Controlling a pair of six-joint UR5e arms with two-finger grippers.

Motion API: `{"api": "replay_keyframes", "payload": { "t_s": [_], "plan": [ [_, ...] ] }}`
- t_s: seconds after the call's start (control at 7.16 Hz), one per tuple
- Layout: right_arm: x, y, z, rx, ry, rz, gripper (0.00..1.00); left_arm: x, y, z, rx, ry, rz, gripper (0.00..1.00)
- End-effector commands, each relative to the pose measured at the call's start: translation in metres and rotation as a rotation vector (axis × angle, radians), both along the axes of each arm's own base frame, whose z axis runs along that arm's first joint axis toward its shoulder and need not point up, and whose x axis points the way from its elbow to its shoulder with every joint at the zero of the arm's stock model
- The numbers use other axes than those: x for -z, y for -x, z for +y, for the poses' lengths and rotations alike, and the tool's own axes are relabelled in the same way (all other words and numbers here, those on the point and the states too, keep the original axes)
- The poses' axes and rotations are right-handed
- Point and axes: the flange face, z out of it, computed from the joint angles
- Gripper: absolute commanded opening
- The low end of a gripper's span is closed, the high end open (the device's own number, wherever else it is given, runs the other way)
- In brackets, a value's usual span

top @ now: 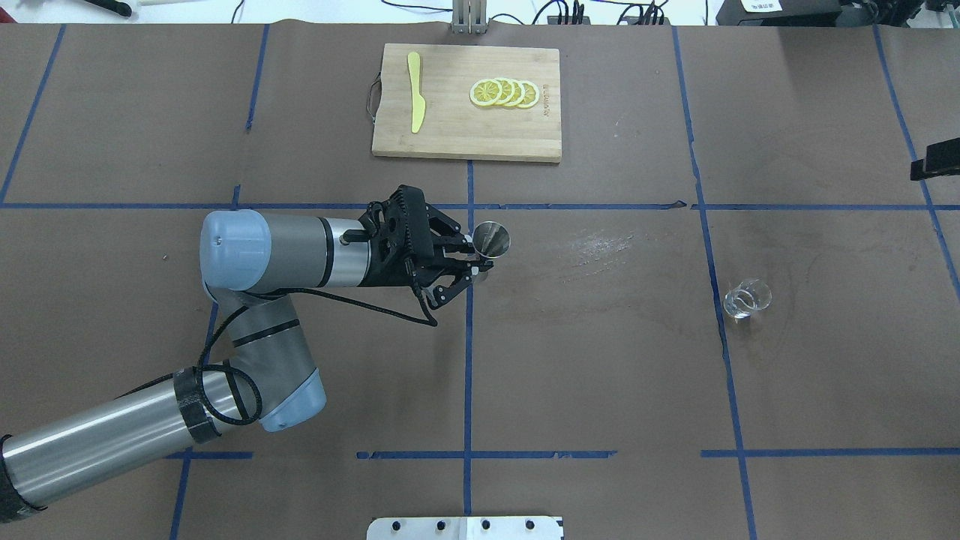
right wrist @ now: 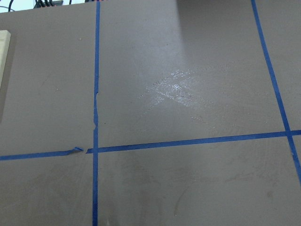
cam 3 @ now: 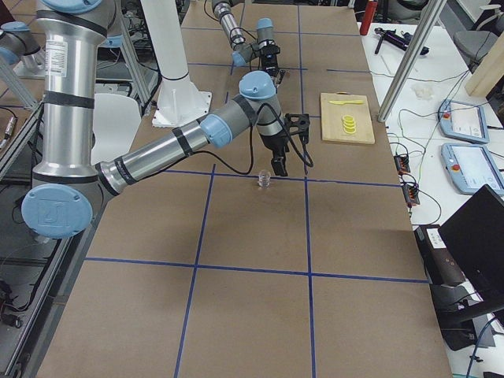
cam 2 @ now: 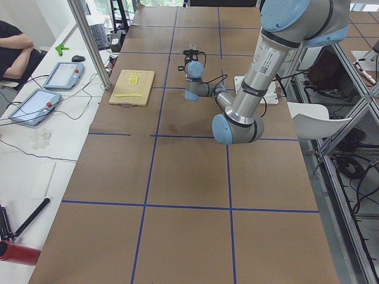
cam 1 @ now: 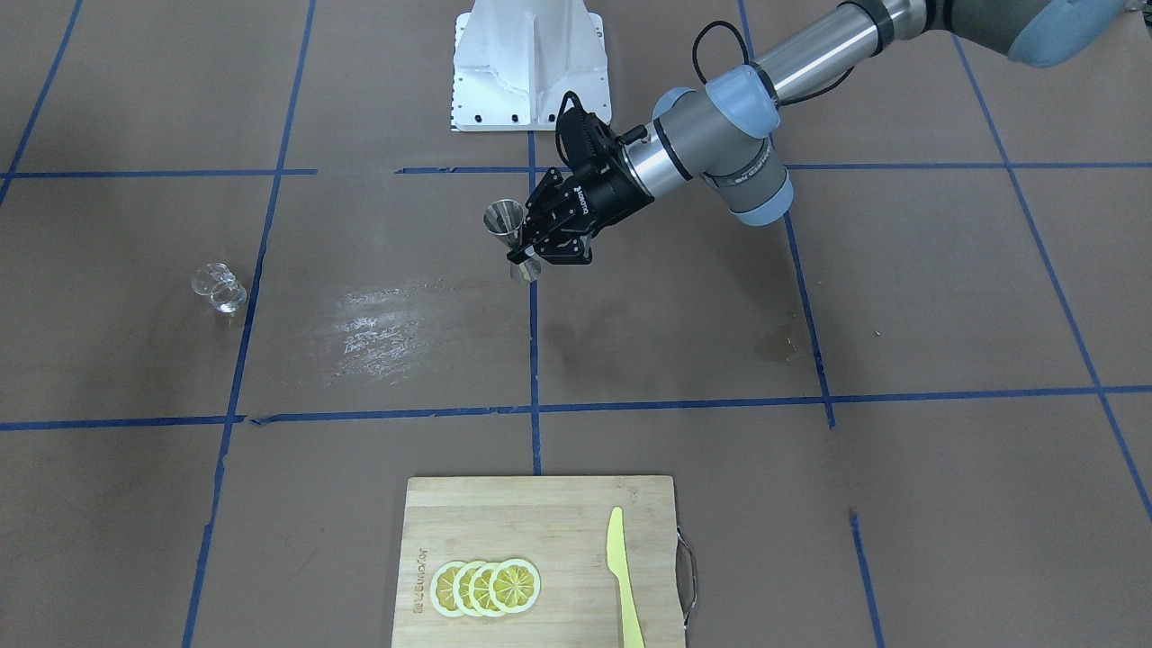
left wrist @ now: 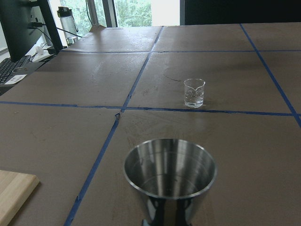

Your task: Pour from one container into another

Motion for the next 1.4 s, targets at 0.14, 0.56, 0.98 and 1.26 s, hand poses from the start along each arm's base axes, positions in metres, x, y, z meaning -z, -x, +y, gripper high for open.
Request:
{"api": "replay_keyframes", "payload": {
  "t_s": [0.14, 0.56, 0.98, 1.26],
  "plan": [
    [0.024, 0.102, 0.034, -0.198, -0.069, -0.055, 1.0, 0.0, 0.0, -0.001, 0.01, 0.003, 0.002, 0.0],
    [0.015, 0.157, 0.065, -0.307, -0.177, 0.026, 1.0, 0.0, 0.001, -0.003, 0.027, 0.006, 0.004, 0.0],
    [-0.013, 0.209, 0.092, -0.407, -0.245, 0.079, 1.0, 0.0, 0.001, -0.003, 0.032, 0.007, 0.004, 0.0],
    [-0.049, 0.249, 0.112, -0.504, -0.372, 0.147, 1.0, 0.0, 0.002, -0.003, 0.034, 0.007, 0.006, 0.0]
  ]
}}
